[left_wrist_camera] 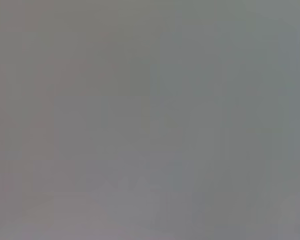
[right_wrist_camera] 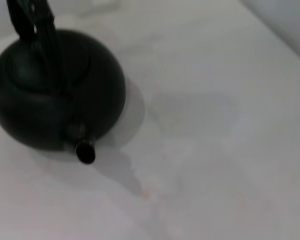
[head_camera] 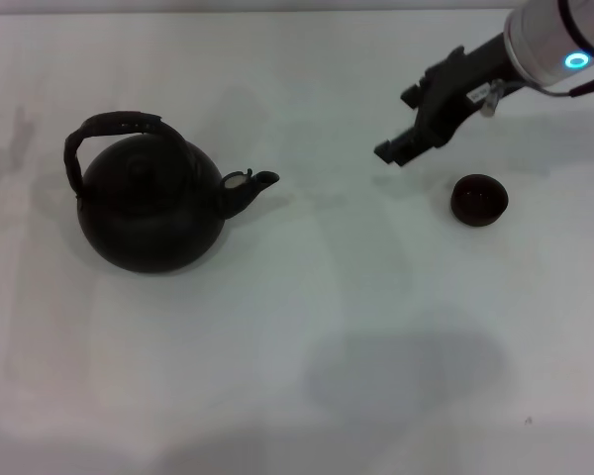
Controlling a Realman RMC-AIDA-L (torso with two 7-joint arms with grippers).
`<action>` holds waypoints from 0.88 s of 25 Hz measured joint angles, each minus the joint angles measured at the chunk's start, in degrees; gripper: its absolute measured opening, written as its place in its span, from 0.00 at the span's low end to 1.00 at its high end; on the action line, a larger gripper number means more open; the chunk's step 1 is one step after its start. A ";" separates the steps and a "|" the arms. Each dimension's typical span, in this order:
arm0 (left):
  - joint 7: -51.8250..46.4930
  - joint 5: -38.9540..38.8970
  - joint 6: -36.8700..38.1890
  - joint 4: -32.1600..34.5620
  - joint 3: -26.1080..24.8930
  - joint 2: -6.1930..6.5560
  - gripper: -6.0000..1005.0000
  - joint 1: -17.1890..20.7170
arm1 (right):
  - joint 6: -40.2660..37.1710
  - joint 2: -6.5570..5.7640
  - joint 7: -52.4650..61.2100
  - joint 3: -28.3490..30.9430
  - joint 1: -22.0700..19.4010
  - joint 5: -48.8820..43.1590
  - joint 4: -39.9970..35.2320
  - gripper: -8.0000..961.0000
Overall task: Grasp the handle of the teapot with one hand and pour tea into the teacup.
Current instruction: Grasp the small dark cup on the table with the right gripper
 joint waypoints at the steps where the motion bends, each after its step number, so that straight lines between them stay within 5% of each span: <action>1: 0.00 0.00 0.01 0.01 -0.01 0.03 0.89 -0.11 | 0.17 0.00 0.43 -0.42 0.02 -0.36 0.10 0.90; 22: 0.44 -0.72 0.15 -0.08 0.28 0.33 0.89 -0.08 | -3.93 0.30 6.29 -12.44 0.23 -7.72 3.48 0.86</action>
